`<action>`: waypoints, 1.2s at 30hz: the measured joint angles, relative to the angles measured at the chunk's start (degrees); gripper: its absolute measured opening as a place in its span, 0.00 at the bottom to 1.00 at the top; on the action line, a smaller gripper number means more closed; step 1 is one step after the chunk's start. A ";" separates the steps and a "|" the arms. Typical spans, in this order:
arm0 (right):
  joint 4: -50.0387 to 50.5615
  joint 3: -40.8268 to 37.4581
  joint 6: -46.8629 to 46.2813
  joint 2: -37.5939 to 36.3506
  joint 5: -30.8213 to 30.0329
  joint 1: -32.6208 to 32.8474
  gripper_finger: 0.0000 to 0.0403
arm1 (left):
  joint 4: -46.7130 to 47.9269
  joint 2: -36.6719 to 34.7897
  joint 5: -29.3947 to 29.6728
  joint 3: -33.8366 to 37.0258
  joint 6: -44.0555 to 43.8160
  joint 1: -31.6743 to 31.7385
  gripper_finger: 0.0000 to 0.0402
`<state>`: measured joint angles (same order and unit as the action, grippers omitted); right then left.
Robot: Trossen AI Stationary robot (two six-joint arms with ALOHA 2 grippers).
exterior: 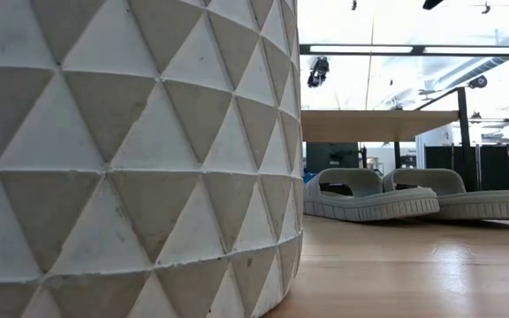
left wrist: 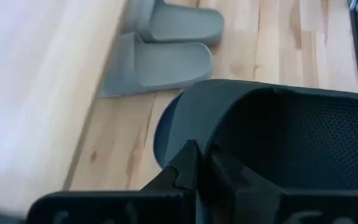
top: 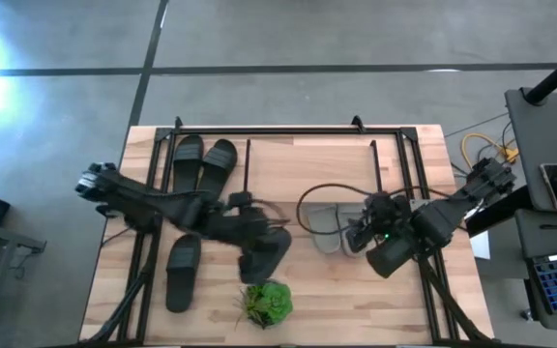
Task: Pick and place slides into the shelf
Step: Put the black slide under the shelf
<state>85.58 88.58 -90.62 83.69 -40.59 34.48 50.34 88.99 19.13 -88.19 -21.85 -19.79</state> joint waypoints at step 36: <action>4.45 -2.57 -4.97 -1.74 -1.42 0.00 0.57 | 7.11 33.39 17.79 -18.35 5.73 9.07 0.00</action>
<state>90.03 86.01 -95.59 81.95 -42.01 34.48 57.45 122.38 36.92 -106.54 -16.12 -10.72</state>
